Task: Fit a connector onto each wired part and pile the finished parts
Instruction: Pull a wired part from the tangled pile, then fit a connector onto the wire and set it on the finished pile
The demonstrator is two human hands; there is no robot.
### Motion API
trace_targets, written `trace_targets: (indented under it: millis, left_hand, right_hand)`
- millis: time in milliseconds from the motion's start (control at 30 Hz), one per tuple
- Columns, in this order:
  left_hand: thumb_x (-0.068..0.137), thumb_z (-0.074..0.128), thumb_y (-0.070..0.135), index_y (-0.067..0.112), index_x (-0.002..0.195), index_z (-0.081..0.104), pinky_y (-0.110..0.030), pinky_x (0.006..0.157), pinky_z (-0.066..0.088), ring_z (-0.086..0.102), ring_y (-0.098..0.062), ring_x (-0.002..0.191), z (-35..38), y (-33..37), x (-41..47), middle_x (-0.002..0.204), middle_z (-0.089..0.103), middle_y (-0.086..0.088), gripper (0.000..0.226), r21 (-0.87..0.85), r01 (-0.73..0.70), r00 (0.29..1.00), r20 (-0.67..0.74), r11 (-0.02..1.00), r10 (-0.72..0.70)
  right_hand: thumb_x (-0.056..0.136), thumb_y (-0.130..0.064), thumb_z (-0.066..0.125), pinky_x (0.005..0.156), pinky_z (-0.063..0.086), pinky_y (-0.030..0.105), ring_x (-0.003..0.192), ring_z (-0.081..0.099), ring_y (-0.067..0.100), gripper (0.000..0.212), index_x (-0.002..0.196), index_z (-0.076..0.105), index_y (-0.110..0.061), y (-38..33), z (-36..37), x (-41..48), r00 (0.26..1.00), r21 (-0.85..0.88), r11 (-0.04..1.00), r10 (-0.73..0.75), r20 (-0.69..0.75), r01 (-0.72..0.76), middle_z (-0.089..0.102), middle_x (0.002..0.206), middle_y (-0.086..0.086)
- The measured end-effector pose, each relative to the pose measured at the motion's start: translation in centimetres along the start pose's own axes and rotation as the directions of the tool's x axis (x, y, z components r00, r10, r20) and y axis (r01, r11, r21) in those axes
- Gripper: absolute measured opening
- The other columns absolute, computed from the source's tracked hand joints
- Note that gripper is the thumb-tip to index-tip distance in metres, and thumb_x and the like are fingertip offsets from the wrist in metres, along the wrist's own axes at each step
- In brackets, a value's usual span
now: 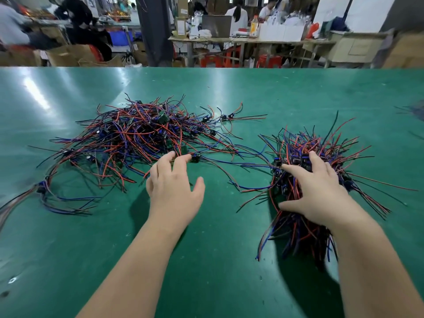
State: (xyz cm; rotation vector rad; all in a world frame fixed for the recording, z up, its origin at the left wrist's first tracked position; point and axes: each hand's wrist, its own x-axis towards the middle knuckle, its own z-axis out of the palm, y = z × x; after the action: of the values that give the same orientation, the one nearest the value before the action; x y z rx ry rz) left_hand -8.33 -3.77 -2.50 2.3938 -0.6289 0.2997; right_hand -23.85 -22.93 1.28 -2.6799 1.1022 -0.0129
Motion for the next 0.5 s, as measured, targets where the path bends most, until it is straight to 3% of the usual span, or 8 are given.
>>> trace_targets:
  millis: [100,200,300,367,433,500]
  left_hand:
    - [0.087,0.055,0.042,0.034,0.143,0.032,-0.046,0.115,0.004,0.004,-0.023,0.145,0.4,-1.4,0.5,0.158,0.012,-0.007,0.061,0.156,0.050,0.994,0.084,0.987,-0.064]
    - [0.091,0.050,0.042,0.042,0.145,0.025,-0.051,0.115,-0.002,-0.001,-0.023,0.147,0.5,-2.6,1.3,0.160,0.007,-0.005,0.059,0.194,0.097,0.979,0.156,0.976,-0.128]
    - [0.096,0.044,0.037,0.039,0.140,0.038,-0.056,0.113,0.003,0.021,-0.020,0.143,0.7,-2.9,1.9,0.152,0.033,0.004,0.045,0.272,0.087,0.969,0.200,0.958,-0.145]
    - [0.096,0.045,0.033,0.036,0.127,0.054,-0.051,0.110,0.014,0.043,-0.018,0.128,0.8,-2.8,2.1,0.134,0.052,0.007,0.033,0.310,0.061,0.980,0.161,0.949,-0.116]
    - [0.093,0.050,0.033,0.037,0.112,0.064,-0.042,0.099,0.022,0.050,-0.019,0.113,0.8,-2.7,2.2,0.119,0.060,0.007,0.024,0.297,0.050,0.995,0.072,0.953,-0.075]
    - [0.091,0.054,0.036,0.038,0.109,0.065,-0.039,0.094,0.022,0.048,-0.019,0.112,0.8,-2.6,2.1,0.117,0.058,0.007,0.022,0.208,0.040,0.999,-0.001,0.977,-0.040]
  right_hand:
    - [0.070,-0.045,0.081,0.111,0.023,0.053,0.147,-0.002,0.028,0.089,0.143,0.029,-0.046,0.6,-0.3,0.2,1.000,-0.011,1.000,0.006,-0.005,-0.006,-0.008,0.160,-0.001]
    - [0.070,-0.040,0.082,0.112,0.020,0.052,0.147,-0.002,0.027,0.088,0.142,0.030,-0.048,0.6,-0.5,0.1,1.000,-0.033,0.999,0.017,0.000,-0.017,-0.008,0.160,-0.001]
    - [0.070,-0.049,0.079,0.115,0.007,0.053,0.147,-0.006,0.028,0.087,0.141,0.031,-0.048,0.2,-0.4,-0.2,0.998,-0.053,0.998,0.025,-0.053,-0.027,-0.008,0.160,0.002]
    - [0.073,-0.052,0.075,0.115,0.003,0.053,0.147,-0.002,0.029,0.076,0.139,0.039,-0.042,-0.7,-0.4,-0.6,0.975,-0.004,0.999,-0.040,-0.216,0.041,0.002,0.160,0.009]
    - [0.078,-0.037,0.075,0.112,0.012,0.054,0.141,0.023,0.034,0.053,0.127,0.058,-0.028,-2.0,-0.5,-1.2,0.870,0.105,0.969,-0.148,-0.470,0.222,0.028,0.151,0.018]
    - [0.080,-0.021,0.073,0.104,0.033,0.054,0.119,0.051,0.036,0.030,0.110,0.069,-0.016,-3.4,-0.3,-1.6,0.721,0.139,0.889,-0.252,-0.646,0.436,0.052,0.130,0.018]
